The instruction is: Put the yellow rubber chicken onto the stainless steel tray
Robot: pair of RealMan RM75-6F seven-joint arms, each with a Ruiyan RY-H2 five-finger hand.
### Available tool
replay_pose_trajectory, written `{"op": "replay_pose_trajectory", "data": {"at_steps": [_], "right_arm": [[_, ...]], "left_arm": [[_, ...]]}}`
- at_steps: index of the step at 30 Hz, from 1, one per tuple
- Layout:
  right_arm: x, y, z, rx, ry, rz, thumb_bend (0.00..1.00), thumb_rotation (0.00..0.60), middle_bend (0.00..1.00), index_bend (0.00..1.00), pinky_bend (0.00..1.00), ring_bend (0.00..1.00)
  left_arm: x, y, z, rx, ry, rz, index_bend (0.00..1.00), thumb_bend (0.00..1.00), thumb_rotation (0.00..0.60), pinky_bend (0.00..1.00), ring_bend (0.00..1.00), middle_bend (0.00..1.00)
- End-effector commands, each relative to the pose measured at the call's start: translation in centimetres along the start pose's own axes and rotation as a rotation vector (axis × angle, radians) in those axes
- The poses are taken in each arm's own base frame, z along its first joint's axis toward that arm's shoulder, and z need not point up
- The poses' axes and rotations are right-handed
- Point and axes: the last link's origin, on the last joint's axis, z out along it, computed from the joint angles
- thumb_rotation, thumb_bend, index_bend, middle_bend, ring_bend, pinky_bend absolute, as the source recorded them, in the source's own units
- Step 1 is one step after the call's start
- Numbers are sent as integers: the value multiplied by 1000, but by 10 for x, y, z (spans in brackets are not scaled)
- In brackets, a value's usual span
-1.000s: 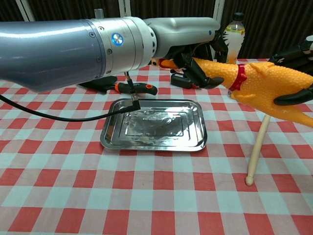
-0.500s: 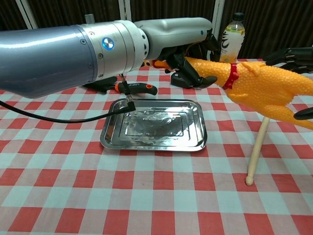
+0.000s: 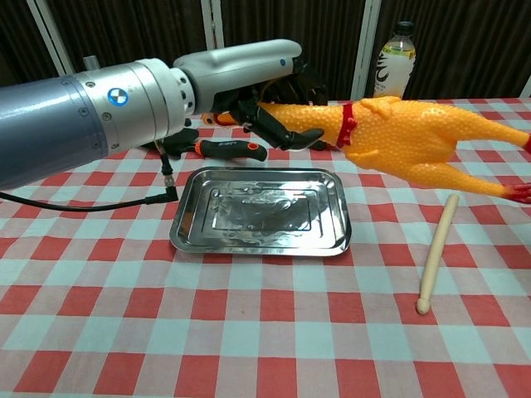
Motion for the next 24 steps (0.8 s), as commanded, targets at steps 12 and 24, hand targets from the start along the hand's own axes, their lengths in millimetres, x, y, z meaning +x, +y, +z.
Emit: {"op": "replay_pose_trajectory", "data": {"at_steps": [12, 24], "right_arm": [[5, 13, -10, -24, 51, 26, 71, 600, 0, 0, 0, 0], [1, 14, -6, -33, 47, 40, 72, 600, 0, 0, 0, 0]], "left_arm": [[-45, -94, -26, 177, 2, -63, 593, 543, 600, 579, 563, 644], [-75, -119, -26, 260, -17, -79, 586, 543, 600, 530, 546, 631]]}}
